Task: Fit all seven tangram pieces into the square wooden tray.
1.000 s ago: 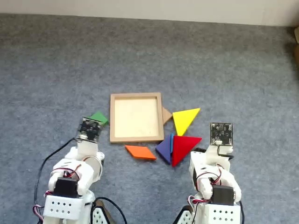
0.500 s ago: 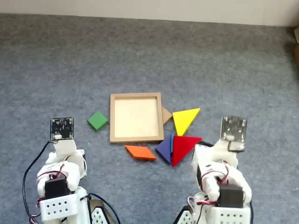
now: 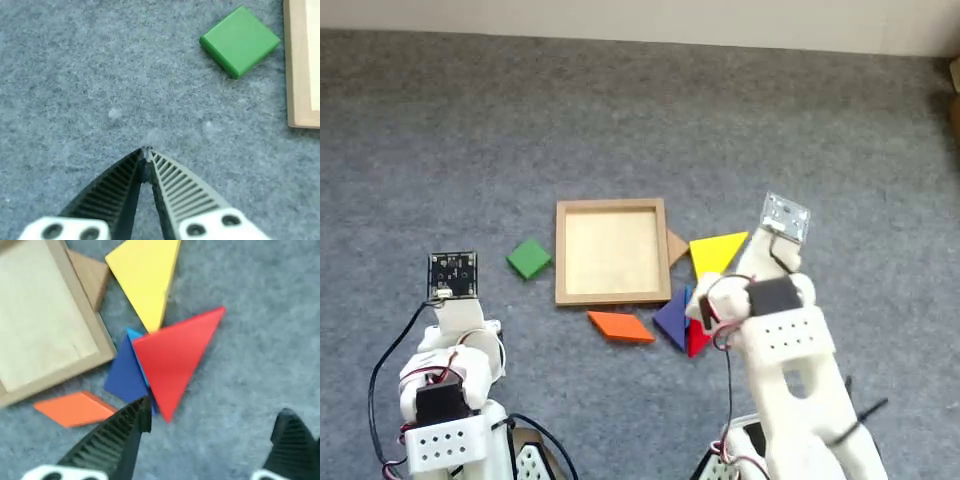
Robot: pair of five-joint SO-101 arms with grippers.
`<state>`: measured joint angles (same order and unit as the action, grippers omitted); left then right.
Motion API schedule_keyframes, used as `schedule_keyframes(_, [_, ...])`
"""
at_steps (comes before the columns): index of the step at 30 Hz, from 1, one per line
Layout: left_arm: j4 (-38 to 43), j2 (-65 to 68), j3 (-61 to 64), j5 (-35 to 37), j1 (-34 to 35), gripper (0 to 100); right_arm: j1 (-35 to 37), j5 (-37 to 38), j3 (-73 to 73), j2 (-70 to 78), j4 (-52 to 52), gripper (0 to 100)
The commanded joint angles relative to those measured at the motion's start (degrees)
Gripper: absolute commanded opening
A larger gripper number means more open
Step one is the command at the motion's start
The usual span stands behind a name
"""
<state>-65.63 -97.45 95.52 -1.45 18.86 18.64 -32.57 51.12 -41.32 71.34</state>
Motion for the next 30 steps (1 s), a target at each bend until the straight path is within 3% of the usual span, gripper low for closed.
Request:
schedule_keyframes(1, [0.3, -0.7, -1.4, -0.2, 0.8, 1, 2.3, -4.8, -3.0, 5.3, -11.7, 37.2])
schedule_keyframes(12, [0.3, -0.7, -1.3, -0.2, 0.8, 1, 2.9, -8.8, -3.2, 22.1, -22.2, 37.2])
schedule_keyframes(22, [0.3, -0.7, -1.3, -0.2, 0.8, 1, 2.4, -9.2, -3.1, 29.2, -22.2, 37.2])
schedule_keyframes(30, [0.3, -0.7, -1.2, -0.2, 0.8, 1, -3.1, -8.6, -3.3, 29.2, -19.9, 37.1])
